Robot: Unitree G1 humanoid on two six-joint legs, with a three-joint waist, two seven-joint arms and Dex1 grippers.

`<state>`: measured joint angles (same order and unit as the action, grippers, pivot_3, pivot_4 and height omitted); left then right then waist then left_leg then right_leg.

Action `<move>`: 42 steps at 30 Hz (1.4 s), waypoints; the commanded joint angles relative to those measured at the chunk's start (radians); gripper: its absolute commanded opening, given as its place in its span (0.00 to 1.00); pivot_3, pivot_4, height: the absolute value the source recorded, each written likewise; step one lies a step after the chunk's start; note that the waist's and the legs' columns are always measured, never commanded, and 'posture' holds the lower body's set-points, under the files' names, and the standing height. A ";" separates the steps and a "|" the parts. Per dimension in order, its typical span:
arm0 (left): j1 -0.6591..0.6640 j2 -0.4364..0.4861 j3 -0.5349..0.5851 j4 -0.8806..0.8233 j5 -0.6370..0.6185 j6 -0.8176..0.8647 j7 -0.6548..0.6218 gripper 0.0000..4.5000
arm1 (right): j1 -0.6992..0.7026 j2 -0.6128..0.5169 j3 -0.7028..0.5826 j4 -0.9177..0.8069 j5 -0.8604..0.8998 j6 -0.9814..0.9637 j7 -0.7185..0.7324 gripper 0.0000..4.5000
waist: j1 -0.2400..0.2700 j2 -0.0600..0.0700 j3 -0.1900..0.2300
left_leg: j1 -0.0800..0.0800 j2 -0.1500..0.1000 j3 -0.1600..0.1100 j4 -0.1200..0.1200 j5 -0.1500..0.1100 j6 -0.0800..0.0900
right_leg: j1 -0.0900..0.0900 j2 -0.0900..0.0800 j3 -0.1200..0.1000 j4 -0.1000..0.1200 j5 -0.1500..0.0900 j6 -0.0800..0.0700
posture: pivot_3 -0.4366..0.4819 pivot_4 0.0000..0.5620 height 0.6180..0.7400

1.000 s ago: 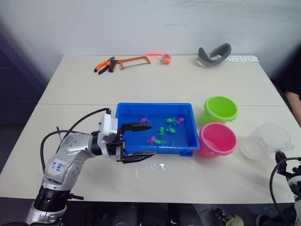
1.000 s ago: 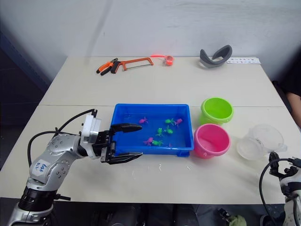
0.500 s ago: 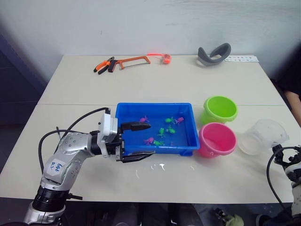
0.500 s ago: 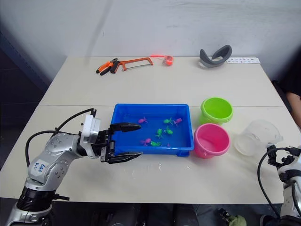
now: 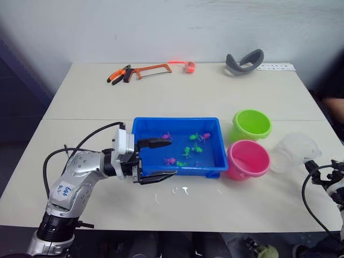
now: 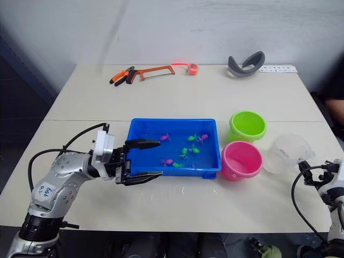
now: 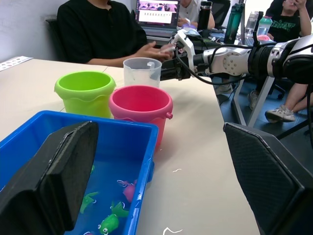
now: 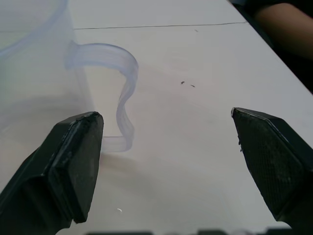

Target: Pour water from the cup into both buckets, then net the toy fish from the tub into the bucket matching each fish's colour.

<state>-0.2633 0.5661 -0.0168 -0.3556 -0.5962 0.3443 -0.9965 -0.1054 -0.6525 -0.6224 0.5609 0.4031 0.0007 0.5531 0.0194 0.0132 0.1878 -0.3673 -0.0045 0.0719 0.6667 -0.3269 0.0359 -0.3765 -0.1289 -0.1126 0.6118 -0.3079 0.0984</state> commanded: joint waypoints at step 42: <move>-0.023 -0.001 0.012 0.026 0.037 -0.074 -0.028 1.00 | 0.002 -0.040 -0.052 -0.097 0.118 -0.027 0.153 0.01 | 0.003 0.000 0.001 | -0.001 0.000 -0.001 0.000 0.000 0.000 | 0.001 0.000 -0.002 -0.001 0.000 0.000 | 0.48 0.27 1.00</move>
<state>-0.2937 0.5657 -0.0163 -0.3223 -0.5525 0.2838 -1.0188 -0.1163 -0.6753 -0.6174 0.5420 0.4828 -0.0265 0.7313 0.0221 0.0132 0.1884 -0.3681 -0.0044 0.0708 0.6668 -0.3267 0.0355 -0.3760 -0.1292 -0.1146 0.6110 -0.3077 0.0987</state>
